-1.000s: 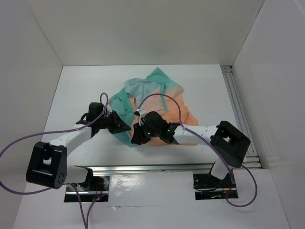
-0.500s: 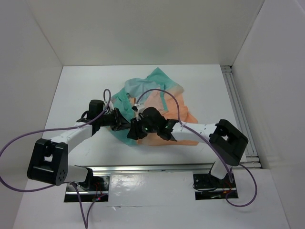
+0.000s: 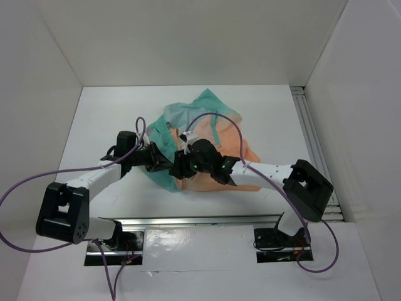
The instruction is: Zip up the jacket
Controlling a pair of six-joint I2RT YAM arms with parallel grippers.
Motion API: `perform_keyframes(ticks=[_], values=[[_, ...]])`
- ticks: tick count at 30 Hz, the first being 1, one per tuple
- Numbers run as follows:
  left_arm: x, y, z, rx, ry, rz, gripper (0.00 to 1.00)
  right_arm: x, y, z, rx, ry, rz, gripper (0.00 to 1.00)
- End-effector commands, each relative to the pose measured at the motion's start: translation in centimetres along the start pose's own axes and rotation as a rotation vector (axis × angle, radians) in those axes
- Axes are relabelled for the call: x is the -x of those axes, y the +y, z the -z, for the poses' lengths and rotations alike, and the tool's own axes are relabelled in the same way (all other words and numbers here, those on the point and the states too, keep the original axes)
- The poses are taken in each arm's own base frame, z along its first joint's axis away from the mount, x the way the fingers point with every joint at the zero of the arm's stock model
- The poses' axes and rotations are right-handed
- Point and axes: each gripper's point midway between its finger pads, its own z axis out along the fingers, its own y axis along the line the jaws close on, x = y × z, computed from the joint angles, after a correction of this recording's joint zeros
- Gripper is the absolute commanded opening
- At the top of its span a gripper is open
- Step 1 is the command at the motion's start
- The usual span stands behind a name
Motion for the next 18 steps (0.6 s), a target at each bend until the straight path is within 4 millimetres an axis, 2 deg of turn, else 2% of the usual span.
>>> perform_keyframes(ticks=[1,6,14,18], values=[[0.9,-1.9,0.5,-0.052,-0.017,-0.077,0.0,2.1,-0.4,0.6,-0.03,-0.082,0.0,0.49],[1.2,-2.2,0.6,-0.057,-0.022,-0.083,0.0,1.7,-0.5,0.1,-0.026,-0.064,-0.001,0.49],[1.4,-2.5,0.6,-0.061,-0.027,-0.089,0.0,1.0,0.8,-1.0,0.057,-0.016,0.01,0.46],[1.3,-2.6,0.7,-0.068,-0.021,-0.09,0.0,1.3,0.9,-1.3,0.063,-0.025,0.021,0.46]])
